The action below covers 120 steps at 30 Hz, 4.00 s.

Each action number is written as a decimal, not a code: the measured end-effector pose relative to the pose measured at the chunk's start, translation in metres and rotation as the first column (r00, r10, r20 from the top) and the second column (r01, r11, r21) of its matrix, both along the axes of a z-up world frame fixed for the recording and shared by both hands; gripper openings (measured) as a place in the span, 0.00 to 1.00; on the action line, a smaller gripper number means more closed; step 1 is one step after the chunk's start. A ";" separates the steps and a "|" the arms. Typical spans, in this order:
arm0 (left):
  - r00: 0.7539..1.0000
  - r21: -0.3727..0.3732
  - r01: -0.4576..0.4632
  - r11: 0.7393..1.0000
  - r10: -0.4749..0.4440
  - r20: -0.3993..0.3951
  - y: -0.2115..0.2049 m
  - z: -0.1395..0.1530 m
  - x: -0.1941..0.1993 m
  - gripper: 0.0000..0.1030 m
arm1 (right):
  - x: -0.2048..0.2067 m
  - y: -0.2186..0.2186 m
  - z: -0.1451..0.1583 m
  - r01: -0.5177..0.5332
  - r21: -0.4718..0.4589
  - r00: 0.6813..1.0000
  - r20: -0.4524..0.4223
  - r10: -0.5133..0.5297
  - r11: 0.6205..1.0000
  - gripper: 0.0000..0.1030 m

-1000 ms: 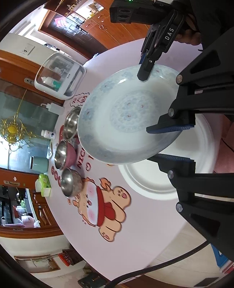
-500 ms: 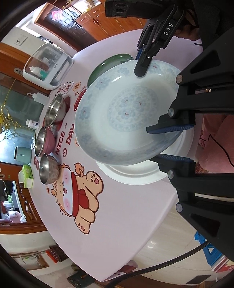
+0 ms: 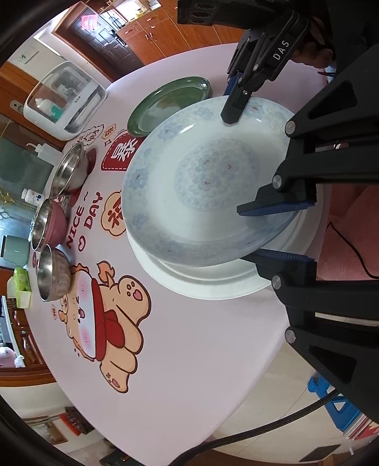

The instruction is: Organize plates and bowls

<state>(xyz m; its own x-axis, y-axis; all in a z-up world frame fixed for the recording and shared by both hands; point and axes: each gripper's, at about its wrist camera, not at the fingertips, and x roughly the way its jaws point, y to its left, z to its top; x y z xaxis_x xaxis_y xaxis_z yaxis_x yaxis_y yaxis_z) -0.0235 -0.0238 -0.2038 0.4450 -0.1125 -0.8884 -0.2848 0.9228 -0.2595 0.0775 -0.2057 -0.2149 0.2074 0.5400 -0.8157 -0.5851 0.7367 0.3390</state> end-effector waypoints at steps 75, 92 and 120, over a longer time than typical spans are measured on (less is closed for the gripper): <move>0.987 0.072 0.096 0.993 -0.104 0.124 -0.092 0.062 0.080 0.26 | 0.016 -0.094 0.032 0.123 -0.108 0.972 0.215 -0.097 0.987 0.47; 0.973 0.101 0.212 0.972 -0.220 0.070 -0.131 0.057 0.143 0.42 | 0.059 -0.133 0.023 0.256 -0.073 0.956 0.165 -0.241 0.964 0.54; 0.942 0.031 0.282 0.959 -0.271 -0.196 -0.136 -0.038 0.236 0.71 | 0.108 -0.152 -0.023 0.377 -0.071 0.926 0.019 -0.377 0.924 0.54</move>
